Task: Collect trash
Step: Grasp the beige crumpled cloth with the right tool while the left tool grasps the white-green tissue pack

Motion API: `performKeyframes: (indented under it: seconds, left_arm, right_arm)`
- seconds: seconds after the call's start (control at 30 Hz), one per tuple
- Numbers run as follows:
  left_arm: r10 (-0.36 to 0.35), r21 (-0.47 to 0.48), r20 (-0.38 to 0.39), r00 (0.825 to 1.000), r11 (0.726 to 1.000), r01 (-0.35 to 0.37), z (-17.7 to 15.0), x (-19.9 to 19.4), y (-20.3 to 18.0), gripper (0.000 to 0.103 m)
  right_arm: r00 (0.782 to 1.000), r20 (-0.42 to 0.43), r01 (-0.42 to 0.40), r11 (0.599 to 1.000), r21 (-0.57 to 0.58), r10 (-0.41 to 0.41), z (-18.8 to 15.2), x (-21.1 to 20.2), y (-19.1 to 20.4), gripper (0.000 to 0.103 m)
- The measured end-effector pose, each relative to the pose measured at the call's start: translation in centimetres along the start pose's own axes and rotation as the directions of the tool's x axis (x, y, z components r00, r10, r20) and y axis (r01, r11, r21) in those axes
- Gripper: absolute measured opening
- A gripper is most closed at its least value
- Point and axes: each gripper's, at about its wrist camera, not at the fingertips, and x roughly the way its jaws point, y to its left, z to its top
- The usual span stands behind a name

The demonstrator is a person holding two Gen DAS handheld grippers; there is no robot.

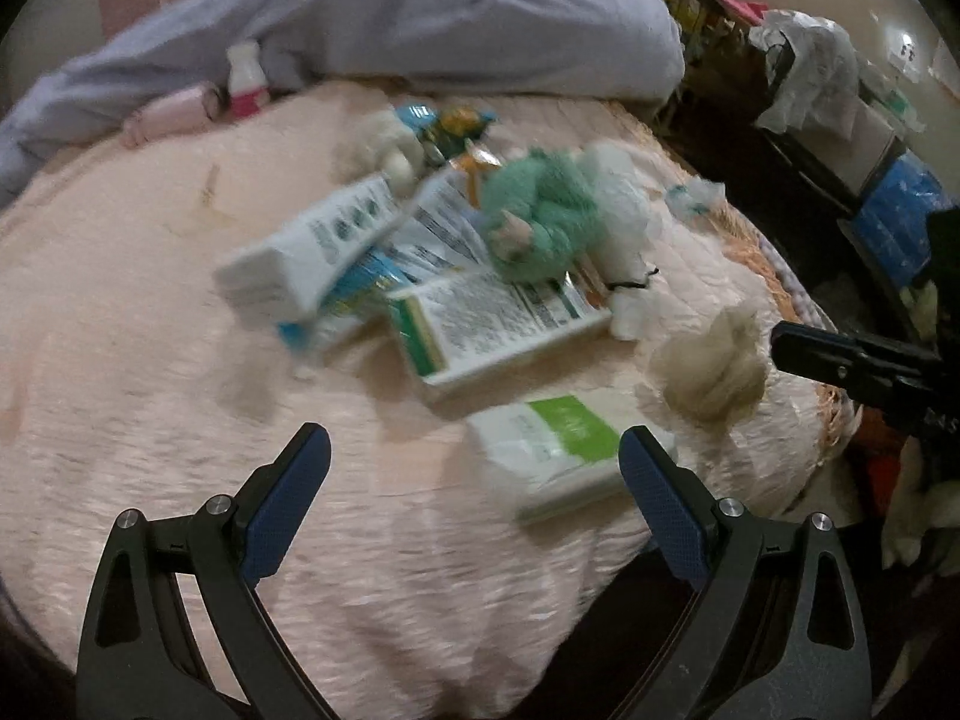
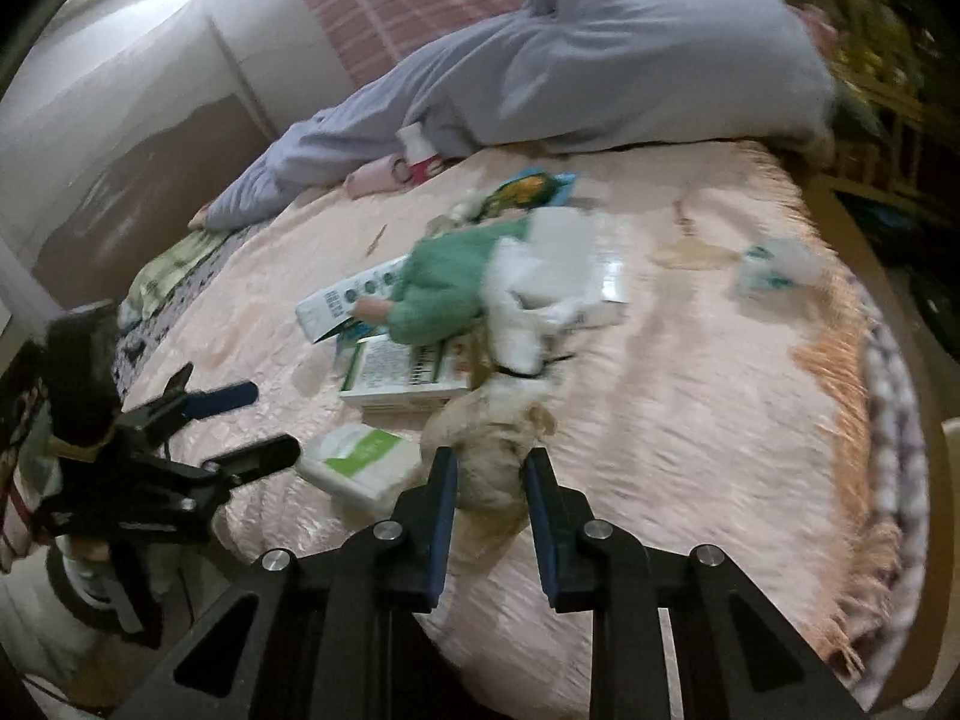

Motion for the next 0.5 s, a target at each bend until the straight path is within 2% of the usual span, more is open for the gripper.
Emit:
performKeyframes:
  seconds: [0.03,0.1,0.13,0.17,0.23,0.3,0.33,0.37,0.4,0.47,0.5]
  left_arm:
    - [-0.023,-0.013,-0.021,1.0,1.0,0.022,0.1,0.6,-0.2,0.095]
    - [-0.056,-0.03,-0.06,0.997,0.998,0.054,0.2,1.6,-0.4,0.071]
    - [-0.071,-0.039,-0.081,0.994,0.997,0.069,0.2,2.0,-0.5,0.065]
    - [-0.095,-0.053,-0.102,0.99,0.995,0.09,0.1,2.5,-0.6,0.054]
    - [-0.108,-0.075,-0.105,0.989,0.992,0.101,-0.1,2.7,-0.8,0.05]
    - [-0.092,-0.055,-0.094,0.991,0.995,0.087,0.0,2.4,-1.1,0.038]
    - [-0.083,-0.04,-0.09,0.992,0.996,0.079,0.0,2.2,-1.3,0.036]
    - [-0.074,-0.027,-0.085,0.994,0.997,0.072,0.0,1.9,-1.5,0.031]
    - [-0.066,-0.013,-0.082,0.994,0.998,0.065,-0.1,1.7,-1.7,0.027]
    - [-0.055,0.005,-0.078,0.995,0.998,0.056,-0.2,1.4,-1.8,0.023]
    - [-0.053,0.011,-0.076,0.996,0.998,0.054,-0.3,1.2,-1.8,0.022]
  right_arm:
    - [1.0,0.005,0.0,1.0,0.012,-0.001,-0.2,-0.3,-0.4,0.022]
    - [1.0,0.013,0.001,1.0,0.03,-0.002,-0.5,-0.9,-1.0,0.022]
    - [1.0,0.015,0.003,0.999,0.035,-0.004,-0.7,-1.2,-1.2,0.022]
    - [1.0,0.016,0.003,0.999,0.037,-0.004,-0.8,-1.4,-1.3,0.022]
    - [1.0,0.014,0.0,0.999,0.043,-0.001,-1.0,-1.5,-1.6,0.022]
    - [0.999,0.02,0.026,0.999,0.046,-0.027,-0.8,-1.4,-1.9,0.023]
    - [0.999,0.024,0.034,0.998,0.047,-0.035,-0.7,-1.3,-1.8,0.024]
    - [0.999,0.03,0.041,0.998,0.049,-0.043,-0.6,-1.2,-1.7,0.034]
    - [0.999,0.027,0.037,0.998,0.051,-0.039,-0.5,-0.9,-1.6,0.051]
    - [1.0,0.016,0.023,0.999,0.039,-0.023,-0.4,0.1,-1.1,0.067]
    - [1.0,0.007,0.02,0.999,0.029,-0.02,-0.4,0.7,-0.9,0.067]
